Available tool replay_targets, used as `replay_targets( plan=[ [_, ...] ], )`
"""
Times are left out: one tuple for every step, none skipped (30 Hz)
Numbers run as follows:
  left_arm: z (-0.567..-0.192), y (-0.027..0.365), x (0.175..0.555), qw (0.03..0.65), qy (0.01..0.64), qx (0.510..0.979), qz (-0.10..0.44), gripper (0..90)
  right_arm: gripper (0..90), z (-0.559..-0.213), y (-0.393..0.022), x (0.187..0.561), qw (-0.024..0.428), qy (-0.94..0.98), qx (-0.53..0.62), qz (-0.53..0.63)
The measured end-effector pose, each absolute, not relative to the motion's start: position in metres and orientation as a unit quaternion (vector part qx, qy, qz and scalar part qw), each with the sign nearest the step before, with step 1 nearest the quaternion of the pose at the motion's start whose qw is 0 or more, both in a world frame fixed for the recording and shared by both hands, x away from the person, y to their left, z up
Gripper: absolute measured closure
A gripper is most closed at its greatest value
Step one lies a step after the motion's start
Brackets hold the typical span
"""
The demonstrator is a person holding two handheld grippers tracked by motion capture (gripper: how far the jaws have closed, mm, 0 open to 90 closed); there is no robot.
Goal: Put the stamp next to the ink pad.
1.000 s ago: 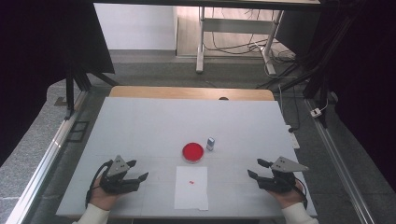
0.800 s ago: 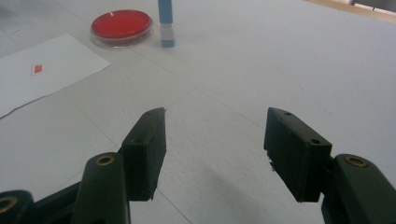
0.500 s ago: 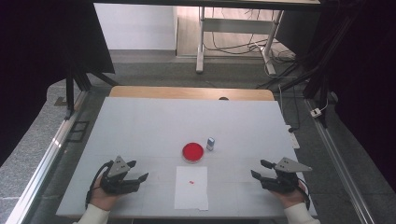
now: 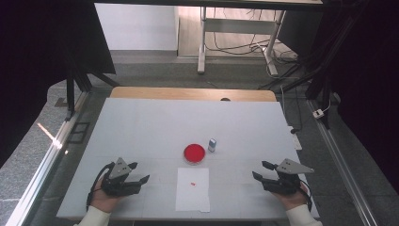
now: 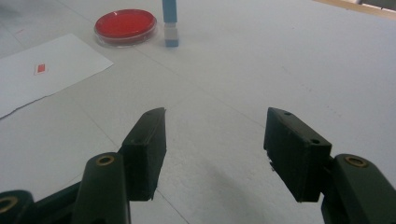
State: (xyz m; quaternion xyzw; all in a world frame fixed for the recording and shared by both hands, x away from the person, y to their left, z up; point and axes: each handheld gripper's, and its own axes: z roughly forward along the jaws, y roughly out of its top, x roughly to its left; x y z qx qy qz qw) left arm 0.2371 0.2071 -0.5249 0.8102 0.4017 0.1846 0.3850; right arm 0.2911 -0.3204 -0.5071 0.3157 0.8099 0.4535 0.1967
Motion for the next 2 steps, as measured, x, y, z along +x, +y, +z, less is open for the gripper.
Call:
replay_targets(
  plan=[
    [-0.5249,0.2072,0.2371,0.385,0.402,0.81,0.185,32.3,38.8,-0.5068,-0.3203,0.291,0.198,0.81,0.315,0.453],
    [-0.525,0.2072,0.2372,0.385,0.402,0.81,0.185,32.3,38.8,-0.5069,-0.3201,0.291,0.197,0.81,0.314,0.454]
  ],
)
